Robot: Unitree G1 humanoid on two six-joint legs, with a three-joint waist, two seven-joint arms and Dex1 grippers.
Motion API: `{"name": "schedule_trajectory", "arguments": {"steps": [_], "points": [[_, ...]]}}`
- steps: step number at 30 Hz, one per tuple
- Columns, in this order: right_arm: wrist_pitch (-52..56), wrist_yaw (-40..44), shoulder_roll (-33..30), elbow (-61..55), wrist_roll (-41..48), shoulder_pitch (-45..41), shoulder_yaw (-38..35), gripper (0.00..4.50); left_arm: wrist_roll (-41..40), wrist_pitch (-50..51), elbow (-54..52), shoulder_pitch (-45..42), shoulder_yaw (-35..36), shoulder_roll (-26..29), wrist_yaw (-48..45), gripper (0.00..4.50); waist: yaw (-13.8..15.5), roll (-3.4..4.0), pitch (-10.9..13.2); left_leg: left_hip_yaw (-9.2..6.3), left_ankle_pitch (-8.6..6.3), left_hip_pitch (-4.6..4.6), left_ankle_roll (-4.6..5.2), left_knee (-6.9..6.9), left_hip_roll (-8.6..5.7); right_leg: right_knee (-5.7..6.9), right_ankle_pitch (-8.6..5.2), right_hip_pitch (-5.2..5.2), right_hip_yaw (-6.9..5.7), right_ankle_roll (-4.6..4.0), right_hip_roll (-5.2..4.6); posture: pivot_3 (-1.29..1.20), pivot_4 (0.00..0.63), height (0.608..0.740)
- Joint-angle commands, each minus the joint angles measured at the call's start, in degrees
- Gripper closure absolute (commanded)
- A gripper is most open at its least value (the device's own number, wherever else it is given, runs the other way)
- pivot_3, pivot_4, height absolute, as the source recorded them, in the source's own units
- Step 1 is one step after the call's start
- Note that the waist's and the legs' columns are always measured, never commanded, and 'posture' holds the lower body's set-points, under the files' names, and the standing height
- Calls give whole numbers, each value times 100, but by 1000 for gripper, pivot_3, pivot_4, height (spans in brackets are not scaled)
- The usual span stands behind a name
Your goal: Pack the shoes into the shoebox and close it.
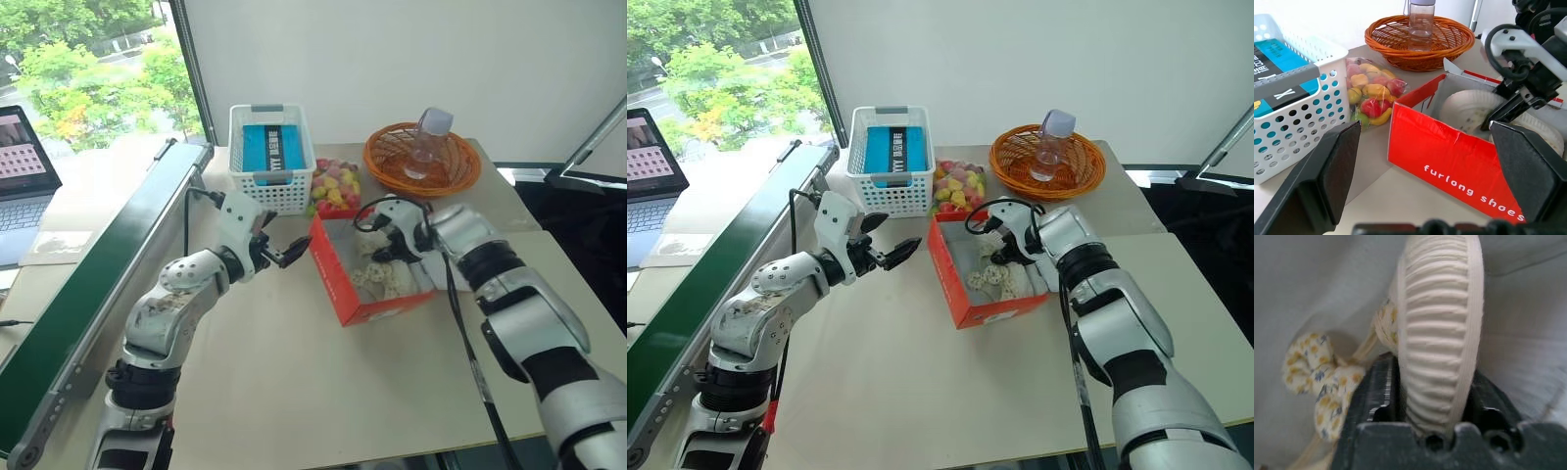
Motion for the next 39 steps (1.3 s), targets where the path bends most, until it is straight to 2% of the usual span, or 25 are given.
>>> {"name": "schedule_trajectory", "arguments": {"steps": [1,4,11,15,17,19,21,24,29,35,39], "points": [[85,-168,-33,-334,-179,25,-294,1038,23,-5,-224,-95,-18,-19,50,0,5,0,0,0,0,0,0,0,0,0,0,0,0,0,0,0,150,740],[358,-270,-44,-956,-163,20,-496,24,20,15,-214,-157,-68,-29,49,0,11,1,0,0,0,-2,0,0,0,0,0,-1,0,0,-1,0,150,740],[1583,-391,-50,-2894,188,-87,-1190,24,33,5,-89,-350,-139,-26,-25,0,9,2,1,0,0,-7,0,0,0,4,0,-9,1,0,0,0,150,740],[1745,-356,-2,-3664,564,-60,-1671,24,55,-20,5,-440,-132,-34,-35,0,19,2,1,0,0,-7,0,0,0,4,0,-8,1,0,0,0,150,740],[1149,-353,113,-4247,927,117,-2186,24,116,26,75,-458,-37,-22,87,0,25,2,1,0,0,-9,0,0,0,3,0,-9,0,0,0,0,150,740],[1036,-668,242,-4774,1104,387,-2616,24,245,124,195,-412,138,63,305,0,32,2,1,-1,0,-9,0,-1,1,1,0,-9,-1,0,1,0,150,740],[1434,-487,412,-5021,1676,647,-2963,24,313,161,260,-292,356,160,433,0,18,1,1,-1,-1,-9,0,-4,1,0,-1,-9,0,0,1,0,150,740],[1344,520,257,-5762,2501,1491,-2868,24,96,240,132,43,951,162,541,0,22,-2,-2,-7,-1,-6,0,-4,4,-2,-1,0,-5,0,2,0,150,740],[1152,812,115,-5877,2651,2175,-2531,24,142,355,-105,595,1632,214,886,0,13,-2,-2,-3,0,-7,0,3,2,3,0,-4,-4,-1,-2,0,150,740],[844,579,449,-5673,2653,2135,-2472,24,396,144,-122,1398,2104,334,1141,0,-7,-2,-2,-5,0,0,0,2,5,11,-1,-5,-2,-5,2,0,150,740],[546,756,708,-5603,2584,2059,-1983,24,355,-51,-40,1591,2407,137,1339,0,1,-2,-2,-3,1,1,-2,2,5,11,0,-5,-3,-5,1,0,150,740]]}}
